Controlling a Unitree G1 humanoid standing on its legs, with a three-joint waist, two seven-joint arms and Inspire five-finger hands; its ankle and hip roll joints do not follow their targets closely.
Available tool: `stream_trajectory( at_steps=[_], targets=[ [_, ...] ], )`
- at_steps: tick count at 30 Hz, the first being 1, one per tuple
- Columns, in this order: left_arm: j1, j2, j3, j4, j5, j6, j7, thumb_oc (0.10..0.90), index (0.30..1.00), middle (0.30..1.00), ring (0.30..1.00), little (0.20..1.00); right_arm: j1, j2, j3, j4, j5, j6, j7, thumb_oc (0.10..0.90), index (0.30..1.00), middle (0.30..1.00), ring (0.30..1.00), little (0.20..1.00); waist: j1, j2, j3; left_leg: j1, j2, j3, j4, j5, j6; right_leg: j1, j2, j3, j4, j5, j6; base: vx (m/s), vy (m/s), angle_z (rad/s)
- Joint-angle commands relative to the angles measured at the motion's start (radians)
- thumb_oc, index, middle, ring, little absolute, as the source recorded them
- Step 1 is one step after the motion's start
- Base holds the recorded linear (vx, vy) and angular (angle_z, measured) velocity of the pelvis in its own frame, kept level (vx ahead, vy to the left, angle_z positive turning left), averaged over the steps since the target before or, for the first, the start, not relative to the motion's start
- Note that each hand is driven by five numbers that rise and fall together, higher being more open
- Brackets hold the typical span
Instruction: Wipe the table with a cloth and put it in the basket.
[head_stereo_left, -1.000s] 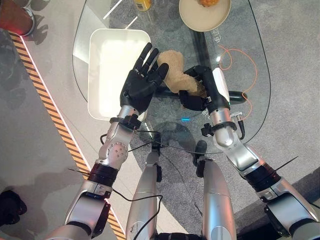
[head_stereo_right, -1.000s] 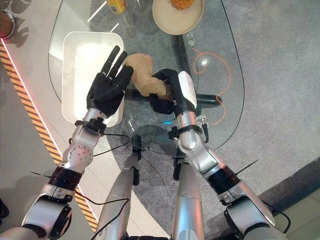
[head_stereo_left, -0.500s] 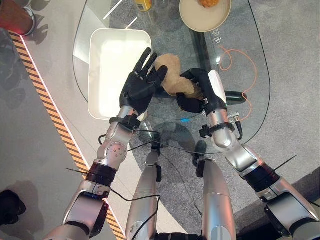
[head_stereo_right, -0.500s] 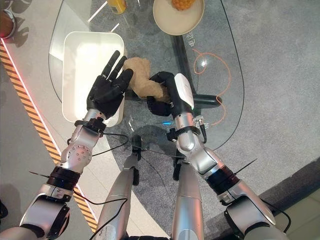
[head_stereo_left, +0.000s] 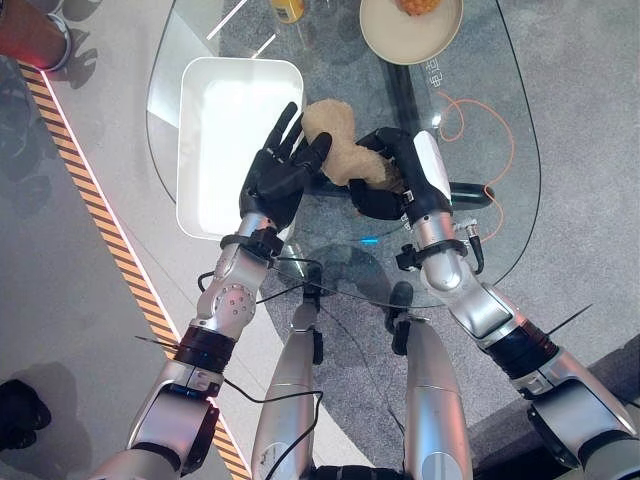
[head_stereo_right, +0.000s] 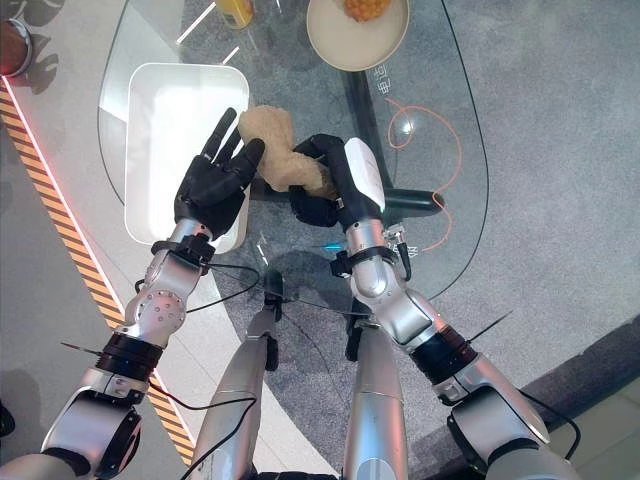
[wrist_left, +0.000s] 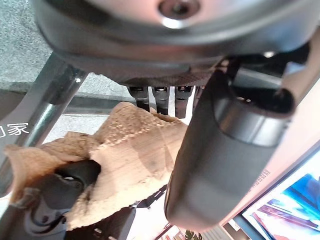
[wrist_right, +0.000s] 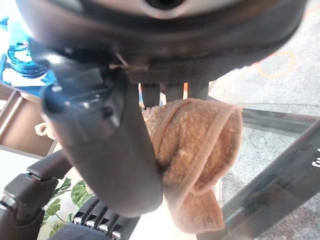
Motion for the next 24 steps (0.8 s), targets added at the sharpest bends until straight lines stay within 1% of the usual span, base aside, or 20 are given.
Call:
stream_trajectory(
  at_steps=[1, 4, 6, 9, 12, 13, 14, 15, 16, 17, 18, 20, 23, 24],
  targets=[
    [-0.103, -0.001, -0.012, -0.138, 0.0, -0.029, -0.044, 0.8, 0.9, 0.9, 0.9, 0.9, -0.181, 0.055, -0.003, -0.244, -0.06, -0.139, -0.026, 0.1, 0.3, 0.3, 0.3, 0.2, 0.001, -0.042, -0.027, 0.037, -0.076, 0.089, 0.099, -0.161, 0.057, 0.078, 0.06, 0.023, -0.242, 0.121, 0.041, 0.0, 0.0, 0.0],
    [-0.11, -0.001, -0.017, -0.133, 0.003, -0.013, -0.055, 0.8, 0.9, 0.9, 0.9, 0.9, -0.19, 0.055, 0.001, -0.24, -0.061, -0.141, -0.027, 0.1, 0.3, 0.3, 0.3, 0.2, 0.001, -0.041, -0.027, 0.033, -0.077, 0.089, 0.095, -0.152, 0.057, 0.076, 0.06, 0.023, -0.248, 0.13, 0.04, 0.0, 0.0, 0.0],
    [-0.111, 0.002, -0.022, -0.128, 0.001, 0.002, -0.064, 0.8, 0.9, 0.9, 0.9, 0.9, -0.195, 0.055, 0.004, -0.239, -0.057, -0.141, -0.024, 0.1, 0.3, 0.3, 0.3, 0.2, 0.001, -0.041, -0.027, 0.039, -0.077, 0.089, 0.099, -0.16, 0.057, 0.083, 0.059, 0.023, -0.244, 0.121, 0.041, 0.0, 0.0, 0.0],
    [-0.124, 0.006, -0.029, -0.125, -0.004, 0.0, -0.064, 0.8, 0.9, 0.9, 0.9, 0.9, -0.206, 0.051, 0.008, -0.24, -0.051, -0.138, -0.02, 0.1, 0.3, 0.3, 0.3, 0.2, -0.001, -0.04, -0.027, 0.031, -0.078, 0.09, 0.098, -0.152, 0.057, 0.075, 0.059, 0.024, -0.247, 0.131, 0.041, 0.0, 0.0, 0.0],
    [-0.12, 0.008, -0.032, -0.121, -0.002, -0.001, -0.082, 0.8, 0.9, 0.9, 0.9, 0.9, -0.203, 0.052, 0.014, -0.242, -0.049, -0.135, -0.015, 0.1, 0.3, 0.3, 0.3, 0.2, 0.0, -0.04, -0.027, 0.038, -0.077, 0.092, 0.1, -0.161, 0.058, 0.079, 0.059, 0.025, -0.242, 0.122, 0.042, 0.0, 0.0, 0.0],
    [-0.122, 0.009, -0.032, -0.123, -0.001, -0.002, -0.089, 0.748, 0.855, 0.855, 0.855, 0.848, -0.206, 0.051, 0.016, -0.244, -0.047, -0.133, -0.01, 0.1, 0.3, 0.3, 0.3, 0.2, 0.0, -0.04, -0.027, 0.034, -0.077, 0.092, 0.097, -0.154, 0.058, 0.075, 0.059, 0.024, -0.246, 0.13, 0.041, 0.0, 0.0, 0.0],
    [-0.119, 0.008, -0.032, -0.122, 0.0, -0.002, -0.093, 0.63, 0.754, 0.754, 0.754, 0.73, -0.202, 0.053, 0.017, -0.245, -0.047, -0.132, -0.008, 0.1, 0.3, 0.3, 0.3, 0.2, 0.0, -0.04, -0.027, 0.039, -0.077, 0.091, 0.101, -0.162, 0.058, 0.08, 0.058, 0.025, -0.241, 0.121, 0.042, 0.0, 0.0, 0.0],
    [-0.119, 0.008, -0.032, -0.121, 0.0, -0.002, -0.093, 0.63, 0.754, 0.754, 0.754, 0.73, -0.202, 0.053, 0.017, -0.245, -0.047, -0.132, -0.008, 0.1, 0.3, 0.3, 0.3, 0.2, 0.0, -0.04, -0.027, 0.039, -0.077, 0.091, 0.101, -0.162, 0.058, 0.08, 0.058, 0.025, -0.241, 0.121, 0.042, 0.0, 0.0, 0.0],
    [-0.123, 0.007, -0.032, -0.126, 0.007, -0.013, -0.097, 0.226, 0.408, 0.408, 0.408, 0.326, -0.204, 0.055, 0.019, -0.245, -0.045, -0.13, 0.002, 0.1, 0.3, 0.3, 0.3, 0.2, 0.0, -0.041, -0.027, 0.041, -0.078, 0.09, 0.099, -0.161, 0.058, 0.081, 0.06, 0.025, -0.243, 0.122, 0.042, 0.0, 0.0, 0.0],
    [-0.125, 0.008, -0.033, -0.129, 0.008, -0.023, -0.098, 0.1, 0.3, 0.3, 0.3, 0.2, -0.204, 0.056, 0.02, -0.248, -0.044, -0.126, 0.007, 0.1, 0.3, 0.3, 0.3, 0.2, 0.0, -0.042, -0.027, 0.041, -0.079, 0.09, 0.099, -0.162, 0.059, 0.082, 0.06, 0.025, -0.243, 0.122, 0.042, 0.0, 0.0, 0.0],
    [-0.128, 0.009, -0.032, -0.13, 0.009, -0.026, -0.097, 0.1, 0.3, 0.3, 0.3, 0.2, -0.207, 0.055, 0.02, -0.249, -0.045, -0.125, 0.008, 0.1, 0.3, 0.3, 0.3, 0.2, 0.0, -0.041, -0.027, 0.036, -0.079, 0.089, 0.096, -0.154, 0.059, 0.078, 0.06, 0.025, -0.248, 0.131, 0.041, 0.0, 0.0, 0.0],
    [-0.124, 0.009, -0.032, -0.133, 0.01, -0.033, -0.105, 0.1, 0.3, 0.3, 0.3, 0.2, -0.203, 0.056, 0.024, -0.245, -0.046, -0.126, 0.01, 0.1, 0.3, 0.3, 0.3, 0.2, 0.001, -0.042, -0.027, 0.04, -0.079, 0.089, 0.1, -0.163, 0.059, 0.081, 0.059, 0.025, -0.243, 0.123, 0.042, 0.0, 0.0, 0.0],
    [-0.127, 0.008, -0.03, -0.137, 0.018, -0.038, -0.11, 0.1, 0.3, 0.3, 0.3, 0.2, -0.209, 0.058, 0.031, -0.238, -0.048, -0.125, 0.004, 0.1, 0.3, 0.3, 0.3, 0.2, 0.003, -0.041, -0.027, 0.034, -0.08, 0.09, 0.097, -0.155, 0.06, 0.075, 0.059, 0.024, -0.248, 0.131, 0.04, 0.0, 0.0, 0.0],
    [-0.124, 0.006, -0.032, -0.138, 0.023, -0.045, -0.108, 0.1, 0.3, 0.3, 0.3, 0.2, -0.208, 0.057, 0.034, -0.237, -0.047, -0.124, 0.001, 0.1, 0.3, 0.3, 0.3, 0.2, 0.003, -0.041, -0.027, 0.04, -0.081, 0.089, 0.099, -0.162, 0.059, 0.08, 0.059, 0.024, -0.245, 0.123, 0.041, 0.0, 0.0, 0.0]
  ],
)
